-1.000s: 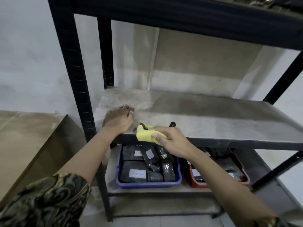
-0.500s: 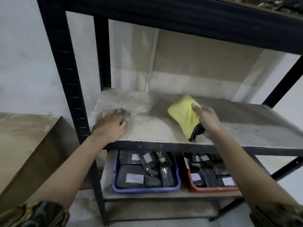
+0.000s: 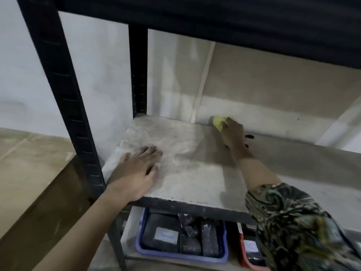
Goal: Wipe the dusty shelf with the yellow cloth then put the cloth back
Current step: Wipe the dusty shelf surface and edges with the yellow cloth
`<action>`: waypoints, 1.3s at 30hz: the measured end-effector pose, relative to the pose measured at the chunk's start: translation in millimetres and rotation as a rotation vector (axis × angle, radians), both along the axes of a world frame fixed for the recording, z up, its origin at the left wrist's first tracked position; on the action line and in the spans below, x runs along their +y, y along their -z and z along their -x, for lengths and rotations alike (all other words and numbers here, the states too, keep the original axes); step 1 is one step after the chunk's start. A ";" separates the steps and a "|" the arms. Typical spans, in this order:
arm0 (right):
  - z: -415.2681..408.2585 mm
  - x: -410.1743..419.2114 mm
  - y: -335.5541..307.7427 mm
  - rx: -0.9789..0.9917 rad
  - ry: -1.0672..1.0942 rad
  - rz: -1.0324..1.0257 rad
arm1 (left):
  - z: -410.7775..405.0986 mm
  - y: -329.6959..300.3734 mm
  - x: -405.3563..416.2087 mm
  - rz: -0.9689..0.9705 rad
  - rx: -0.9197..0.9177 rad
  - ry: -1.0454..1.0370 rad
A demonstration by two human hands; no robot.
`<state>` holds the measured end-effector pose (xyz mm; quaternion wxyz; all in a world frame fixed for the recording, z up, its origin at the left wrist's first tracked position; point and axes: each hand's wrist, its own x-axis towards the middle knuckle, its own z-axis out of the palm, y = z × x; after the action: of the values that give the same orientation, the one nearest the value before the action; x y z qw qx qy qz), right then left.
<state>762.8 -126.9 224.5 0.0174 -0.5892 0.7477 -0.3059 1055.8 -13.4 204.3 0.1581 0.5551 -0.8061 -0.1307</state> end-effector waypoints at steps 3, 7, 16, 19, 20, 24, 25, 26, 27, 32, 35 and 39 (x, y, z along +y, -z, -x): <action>-30.1 -16.0 2.6 0.074 -0.090 -0.023 | 0.3 -0.4 -1.4 0.000 0.031 -0.006; -38.7 -18.6 0.9 0.086 -0.244 -0.053 | 0.1 0.7 -1.7 0.002 0.054 -0.016; -71.2 47.6 -1.4 0.082 -0.603 -0.113 | 0.8 3.5 -0.9 0.007 0.065 -0.038; -84.0 79.7 -3.0 0.038 -0.665 -0.141 | -0.2 5.3 -0.5 0.012 0.101 -0.057; -88.8 91.2 -3.8 0.027 -0.675 -0.142 | -0.3 6.0 -1.0 0.015 0.105 -0.063; -104.7 138.4 -5.5 0.045 -0.704 -0.122 | -0.6 4.2 1.1 0.020 0.127 -0.070; -107.6 148.6 -6.6 0.038 -0.716 -0.130 | -0.3 3.1 1.5 0.024 0.135 -0.070; -110.2 159.0 -8.1 0.030 -0.730 -0.137 | -0.5 2.0 2.5 0.027 0.147 -0.068; -112.5 168.3 -9.2 0.020 -0.740 -0.146 | -0.7 1.6 2.7 0.031 0.162 -0.066; -120.3 208.8 -6.7 -0.013 -0.793 -0.142 | -2.2 4.5 1.0 -0.004 0.136 -0.040; -123.5 223.4 4.4 -0.004 -0.826 -0.146 | -2.9 6.2 -0.4 -0.009 0.098 -0.039; -130.0 247.7 26.4 -0.096 -0.829 -0.236 | -3.3 6.3 -0.4 -0.028 0.071 -0.047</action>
<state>892.8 120.8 198.0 0.2406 -0.8186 0.4761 -0.2127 1059.2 -13.9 198.0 0.1816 0.5711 -0.7848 -0.1578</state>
